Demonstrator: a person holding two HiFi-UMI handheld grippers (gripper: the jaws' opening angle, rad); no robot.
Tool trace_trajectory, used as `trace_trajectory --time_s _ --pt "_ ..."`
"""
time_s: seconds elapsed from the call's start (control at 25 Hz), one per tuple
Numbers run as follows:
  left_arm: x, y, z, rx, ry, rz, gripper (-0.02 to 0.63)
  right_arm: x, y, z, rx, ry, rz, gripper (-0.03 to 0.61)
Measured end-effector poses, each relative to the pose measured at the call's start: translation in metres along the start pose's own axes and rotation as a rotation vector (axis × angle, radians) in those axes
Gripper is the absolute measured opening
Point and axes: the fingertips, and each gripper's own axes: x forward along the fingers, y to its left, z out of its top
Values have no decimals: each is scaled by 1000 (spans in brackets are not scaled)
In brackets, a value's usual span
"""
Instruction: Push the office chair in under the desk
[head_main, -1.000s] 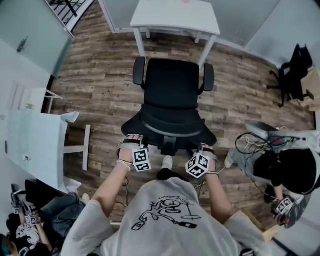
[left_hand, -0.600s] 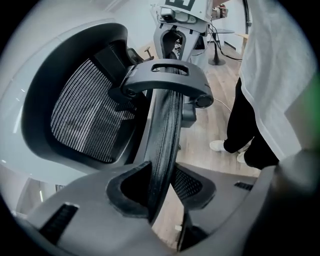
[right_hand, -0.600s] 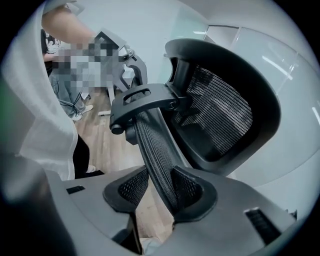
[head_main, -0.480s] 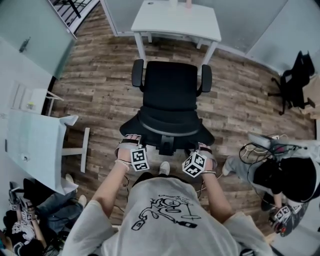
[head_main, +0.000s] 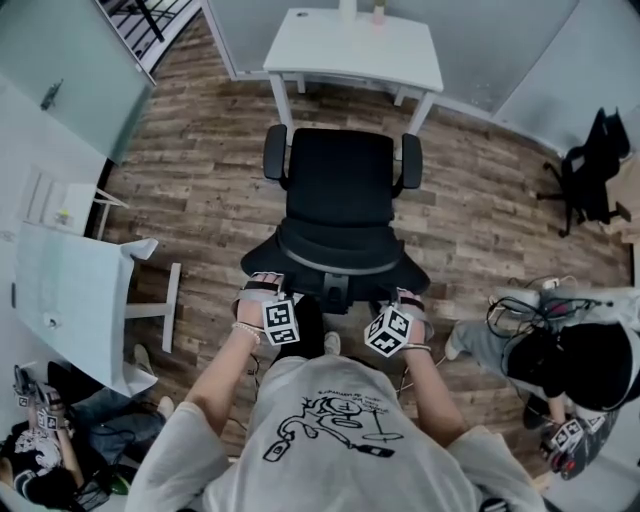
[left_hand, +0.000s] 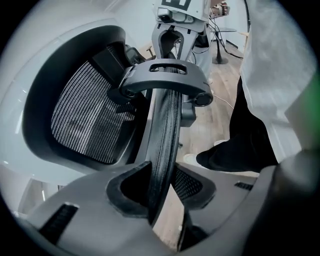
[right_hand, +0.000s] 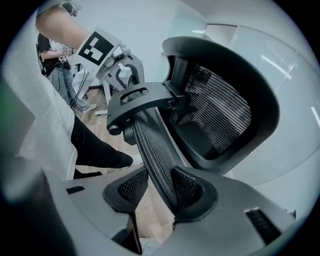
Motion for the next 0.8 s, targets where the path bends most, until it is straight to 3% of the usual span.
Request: trace_trajectory --time_s 0.48,0.8 --pt "13 28 -12 43 -28 16 135 15 -15 17 49 8 -15 174" --pt "29 56 -18 31 -29 5 141 29 -33 29 42 14 -13 173"
